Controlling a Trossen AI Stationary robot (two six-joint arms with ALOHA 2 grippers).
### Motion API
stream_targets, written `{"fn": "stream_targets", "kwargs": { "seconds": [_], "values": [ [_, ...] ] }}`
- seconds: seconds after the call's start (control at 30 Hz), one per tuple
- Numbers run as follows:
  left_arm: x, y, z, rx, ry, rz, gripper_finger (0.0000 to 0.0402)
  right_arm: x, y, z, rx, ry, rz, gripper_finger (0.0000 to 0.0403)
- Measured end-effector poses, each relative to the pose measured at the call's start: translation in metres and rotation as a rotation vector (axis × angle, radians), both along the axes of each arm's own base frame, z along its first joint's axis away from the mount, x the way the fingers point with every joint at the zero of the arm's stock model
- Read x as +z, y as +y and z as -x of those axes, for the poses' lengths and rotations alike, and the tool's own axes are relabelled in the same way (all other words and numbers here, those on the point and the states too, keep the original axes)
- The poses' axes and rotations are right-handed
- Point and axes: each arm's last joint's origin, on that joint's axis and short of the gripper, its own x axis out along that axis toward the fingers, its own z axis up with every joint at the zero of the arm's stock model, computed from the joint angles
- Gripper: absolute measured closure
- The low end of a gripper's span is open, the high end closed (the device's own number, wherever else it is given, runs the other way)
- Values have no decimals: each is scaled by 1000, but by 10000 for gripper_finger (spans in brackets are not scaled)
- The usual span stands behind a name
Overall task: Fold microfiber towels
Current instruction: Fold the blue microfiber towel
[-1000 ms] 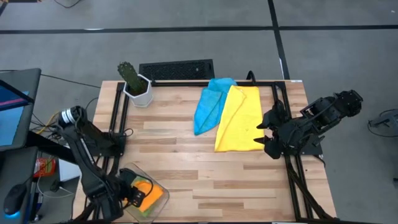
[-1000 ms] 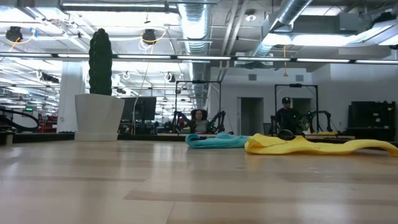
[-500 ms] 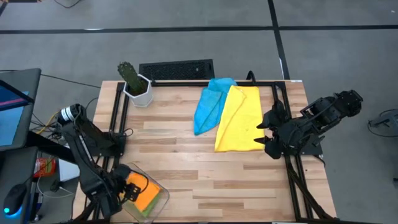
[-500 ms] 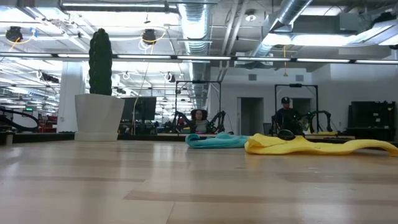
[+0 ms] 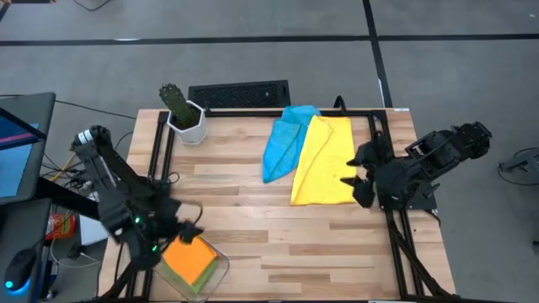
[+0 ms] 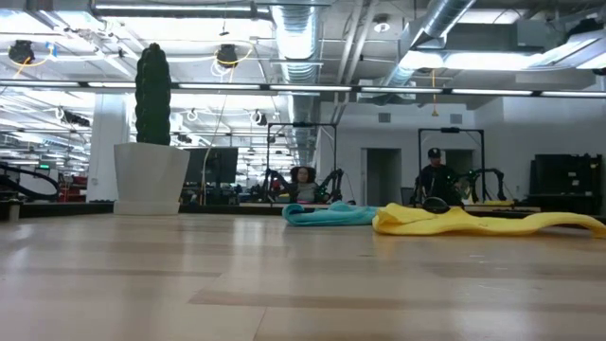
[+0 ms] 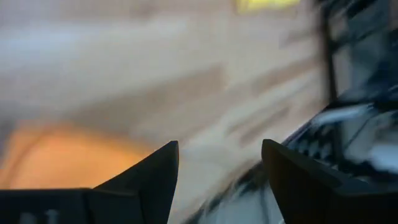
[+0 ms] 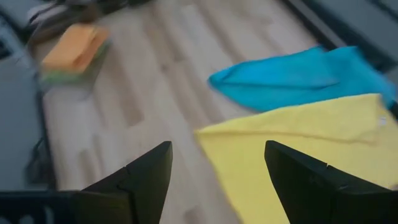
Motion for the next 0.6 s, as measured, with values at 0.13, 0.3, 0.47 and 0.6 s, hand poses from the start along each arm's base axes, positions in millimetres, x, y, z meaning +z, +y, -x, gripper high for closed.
{"fn": "stream_targets", "kwargs": {
  "seconds": [0.13,0.3,0.47,0.6],
  "values": [
    [11,32,-26,2,-40,-155,184,-6,-8,-15,-96,28,22,123],
    [21,81,-70,-124,-27,-321,184,-20,-19,-32,-201,136,-4,123],
    [19,150,-95,-171,94,-474,184,-27,-25,-44,-247,183,-26,123],
    [23,213,-100,-154,83,-548,184,-29,-28,-49,-310,178,-50,123]
  ]
}}
